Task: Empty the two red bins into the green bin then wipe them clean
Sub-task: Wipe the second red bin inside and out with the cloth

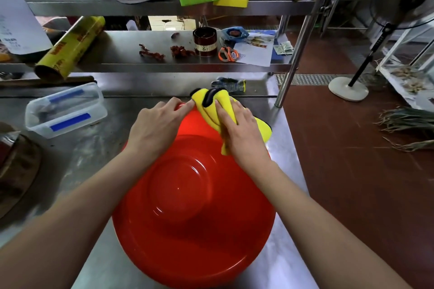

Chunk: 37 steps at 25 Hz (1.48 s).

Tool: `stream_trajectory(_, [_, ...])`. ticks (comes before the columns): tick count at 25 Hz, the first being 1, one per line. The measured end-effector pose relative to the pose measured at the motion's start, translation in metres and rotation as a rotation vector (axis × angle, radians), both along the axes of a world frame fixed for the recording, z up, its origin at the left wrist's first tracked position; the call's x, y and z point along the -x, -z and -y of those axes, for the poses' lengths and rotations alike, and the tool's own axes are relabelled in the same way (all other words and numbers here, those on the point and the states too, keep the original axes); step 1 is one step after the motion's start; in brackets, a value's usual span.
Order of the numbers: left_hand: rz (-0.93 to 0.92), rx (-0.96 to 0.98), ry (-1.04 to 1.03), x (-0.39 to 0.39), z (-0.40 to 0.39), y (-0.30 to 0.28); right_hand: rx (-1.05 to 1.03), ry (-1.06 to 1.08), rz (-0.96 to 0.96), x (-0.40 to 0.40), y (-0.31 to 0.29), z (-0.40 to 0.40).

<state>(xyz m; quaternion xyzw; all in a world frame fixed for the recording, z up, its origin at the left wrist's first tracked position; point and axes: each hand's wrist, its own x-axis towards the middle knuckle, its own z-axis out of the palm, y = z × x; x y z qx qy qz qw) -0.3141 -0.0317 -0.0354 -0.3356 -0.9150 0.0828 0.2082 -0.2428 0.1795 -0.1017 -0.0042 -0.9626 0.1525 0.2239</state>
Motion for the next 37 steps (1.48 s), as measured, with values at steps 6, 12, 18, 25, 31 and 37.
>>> stream_trajectory(6, [-0.017,-0.033,-0.043,-0.003,0.005,0.003,-0.011,-0.047,0.045,0.006,-0.01,0.007])
stream_trajectory(12, [-0.009,-0.081,-0.095,0.004,0.023,0.013,0.111,0.077,0.097,-0.039,0.012,-0.009])
stream_trajectory(18, [0.044,-0.142,-0.113,0.009,0.036,0.016,0.178,0.144,0.158,-0.092,0.024,0.004])
stream_trajectory(25, [0.084,-0.18,-0.136,0.008,0.044,0.017,0.346,0.231,0.16,-0.144,0.029,0.027])
stream_trajectory(31, [0.122,-0.221,-0.133,0.005,0.046,0.015,0.347,0.252,0.194,-0.127,0.029,0.02])
stream_trajectory(37, [0.135,-0.257,-0.188,-0.004,0.052,0.015,0.279,0.15,0.157,-0.082,0.022,0.002])
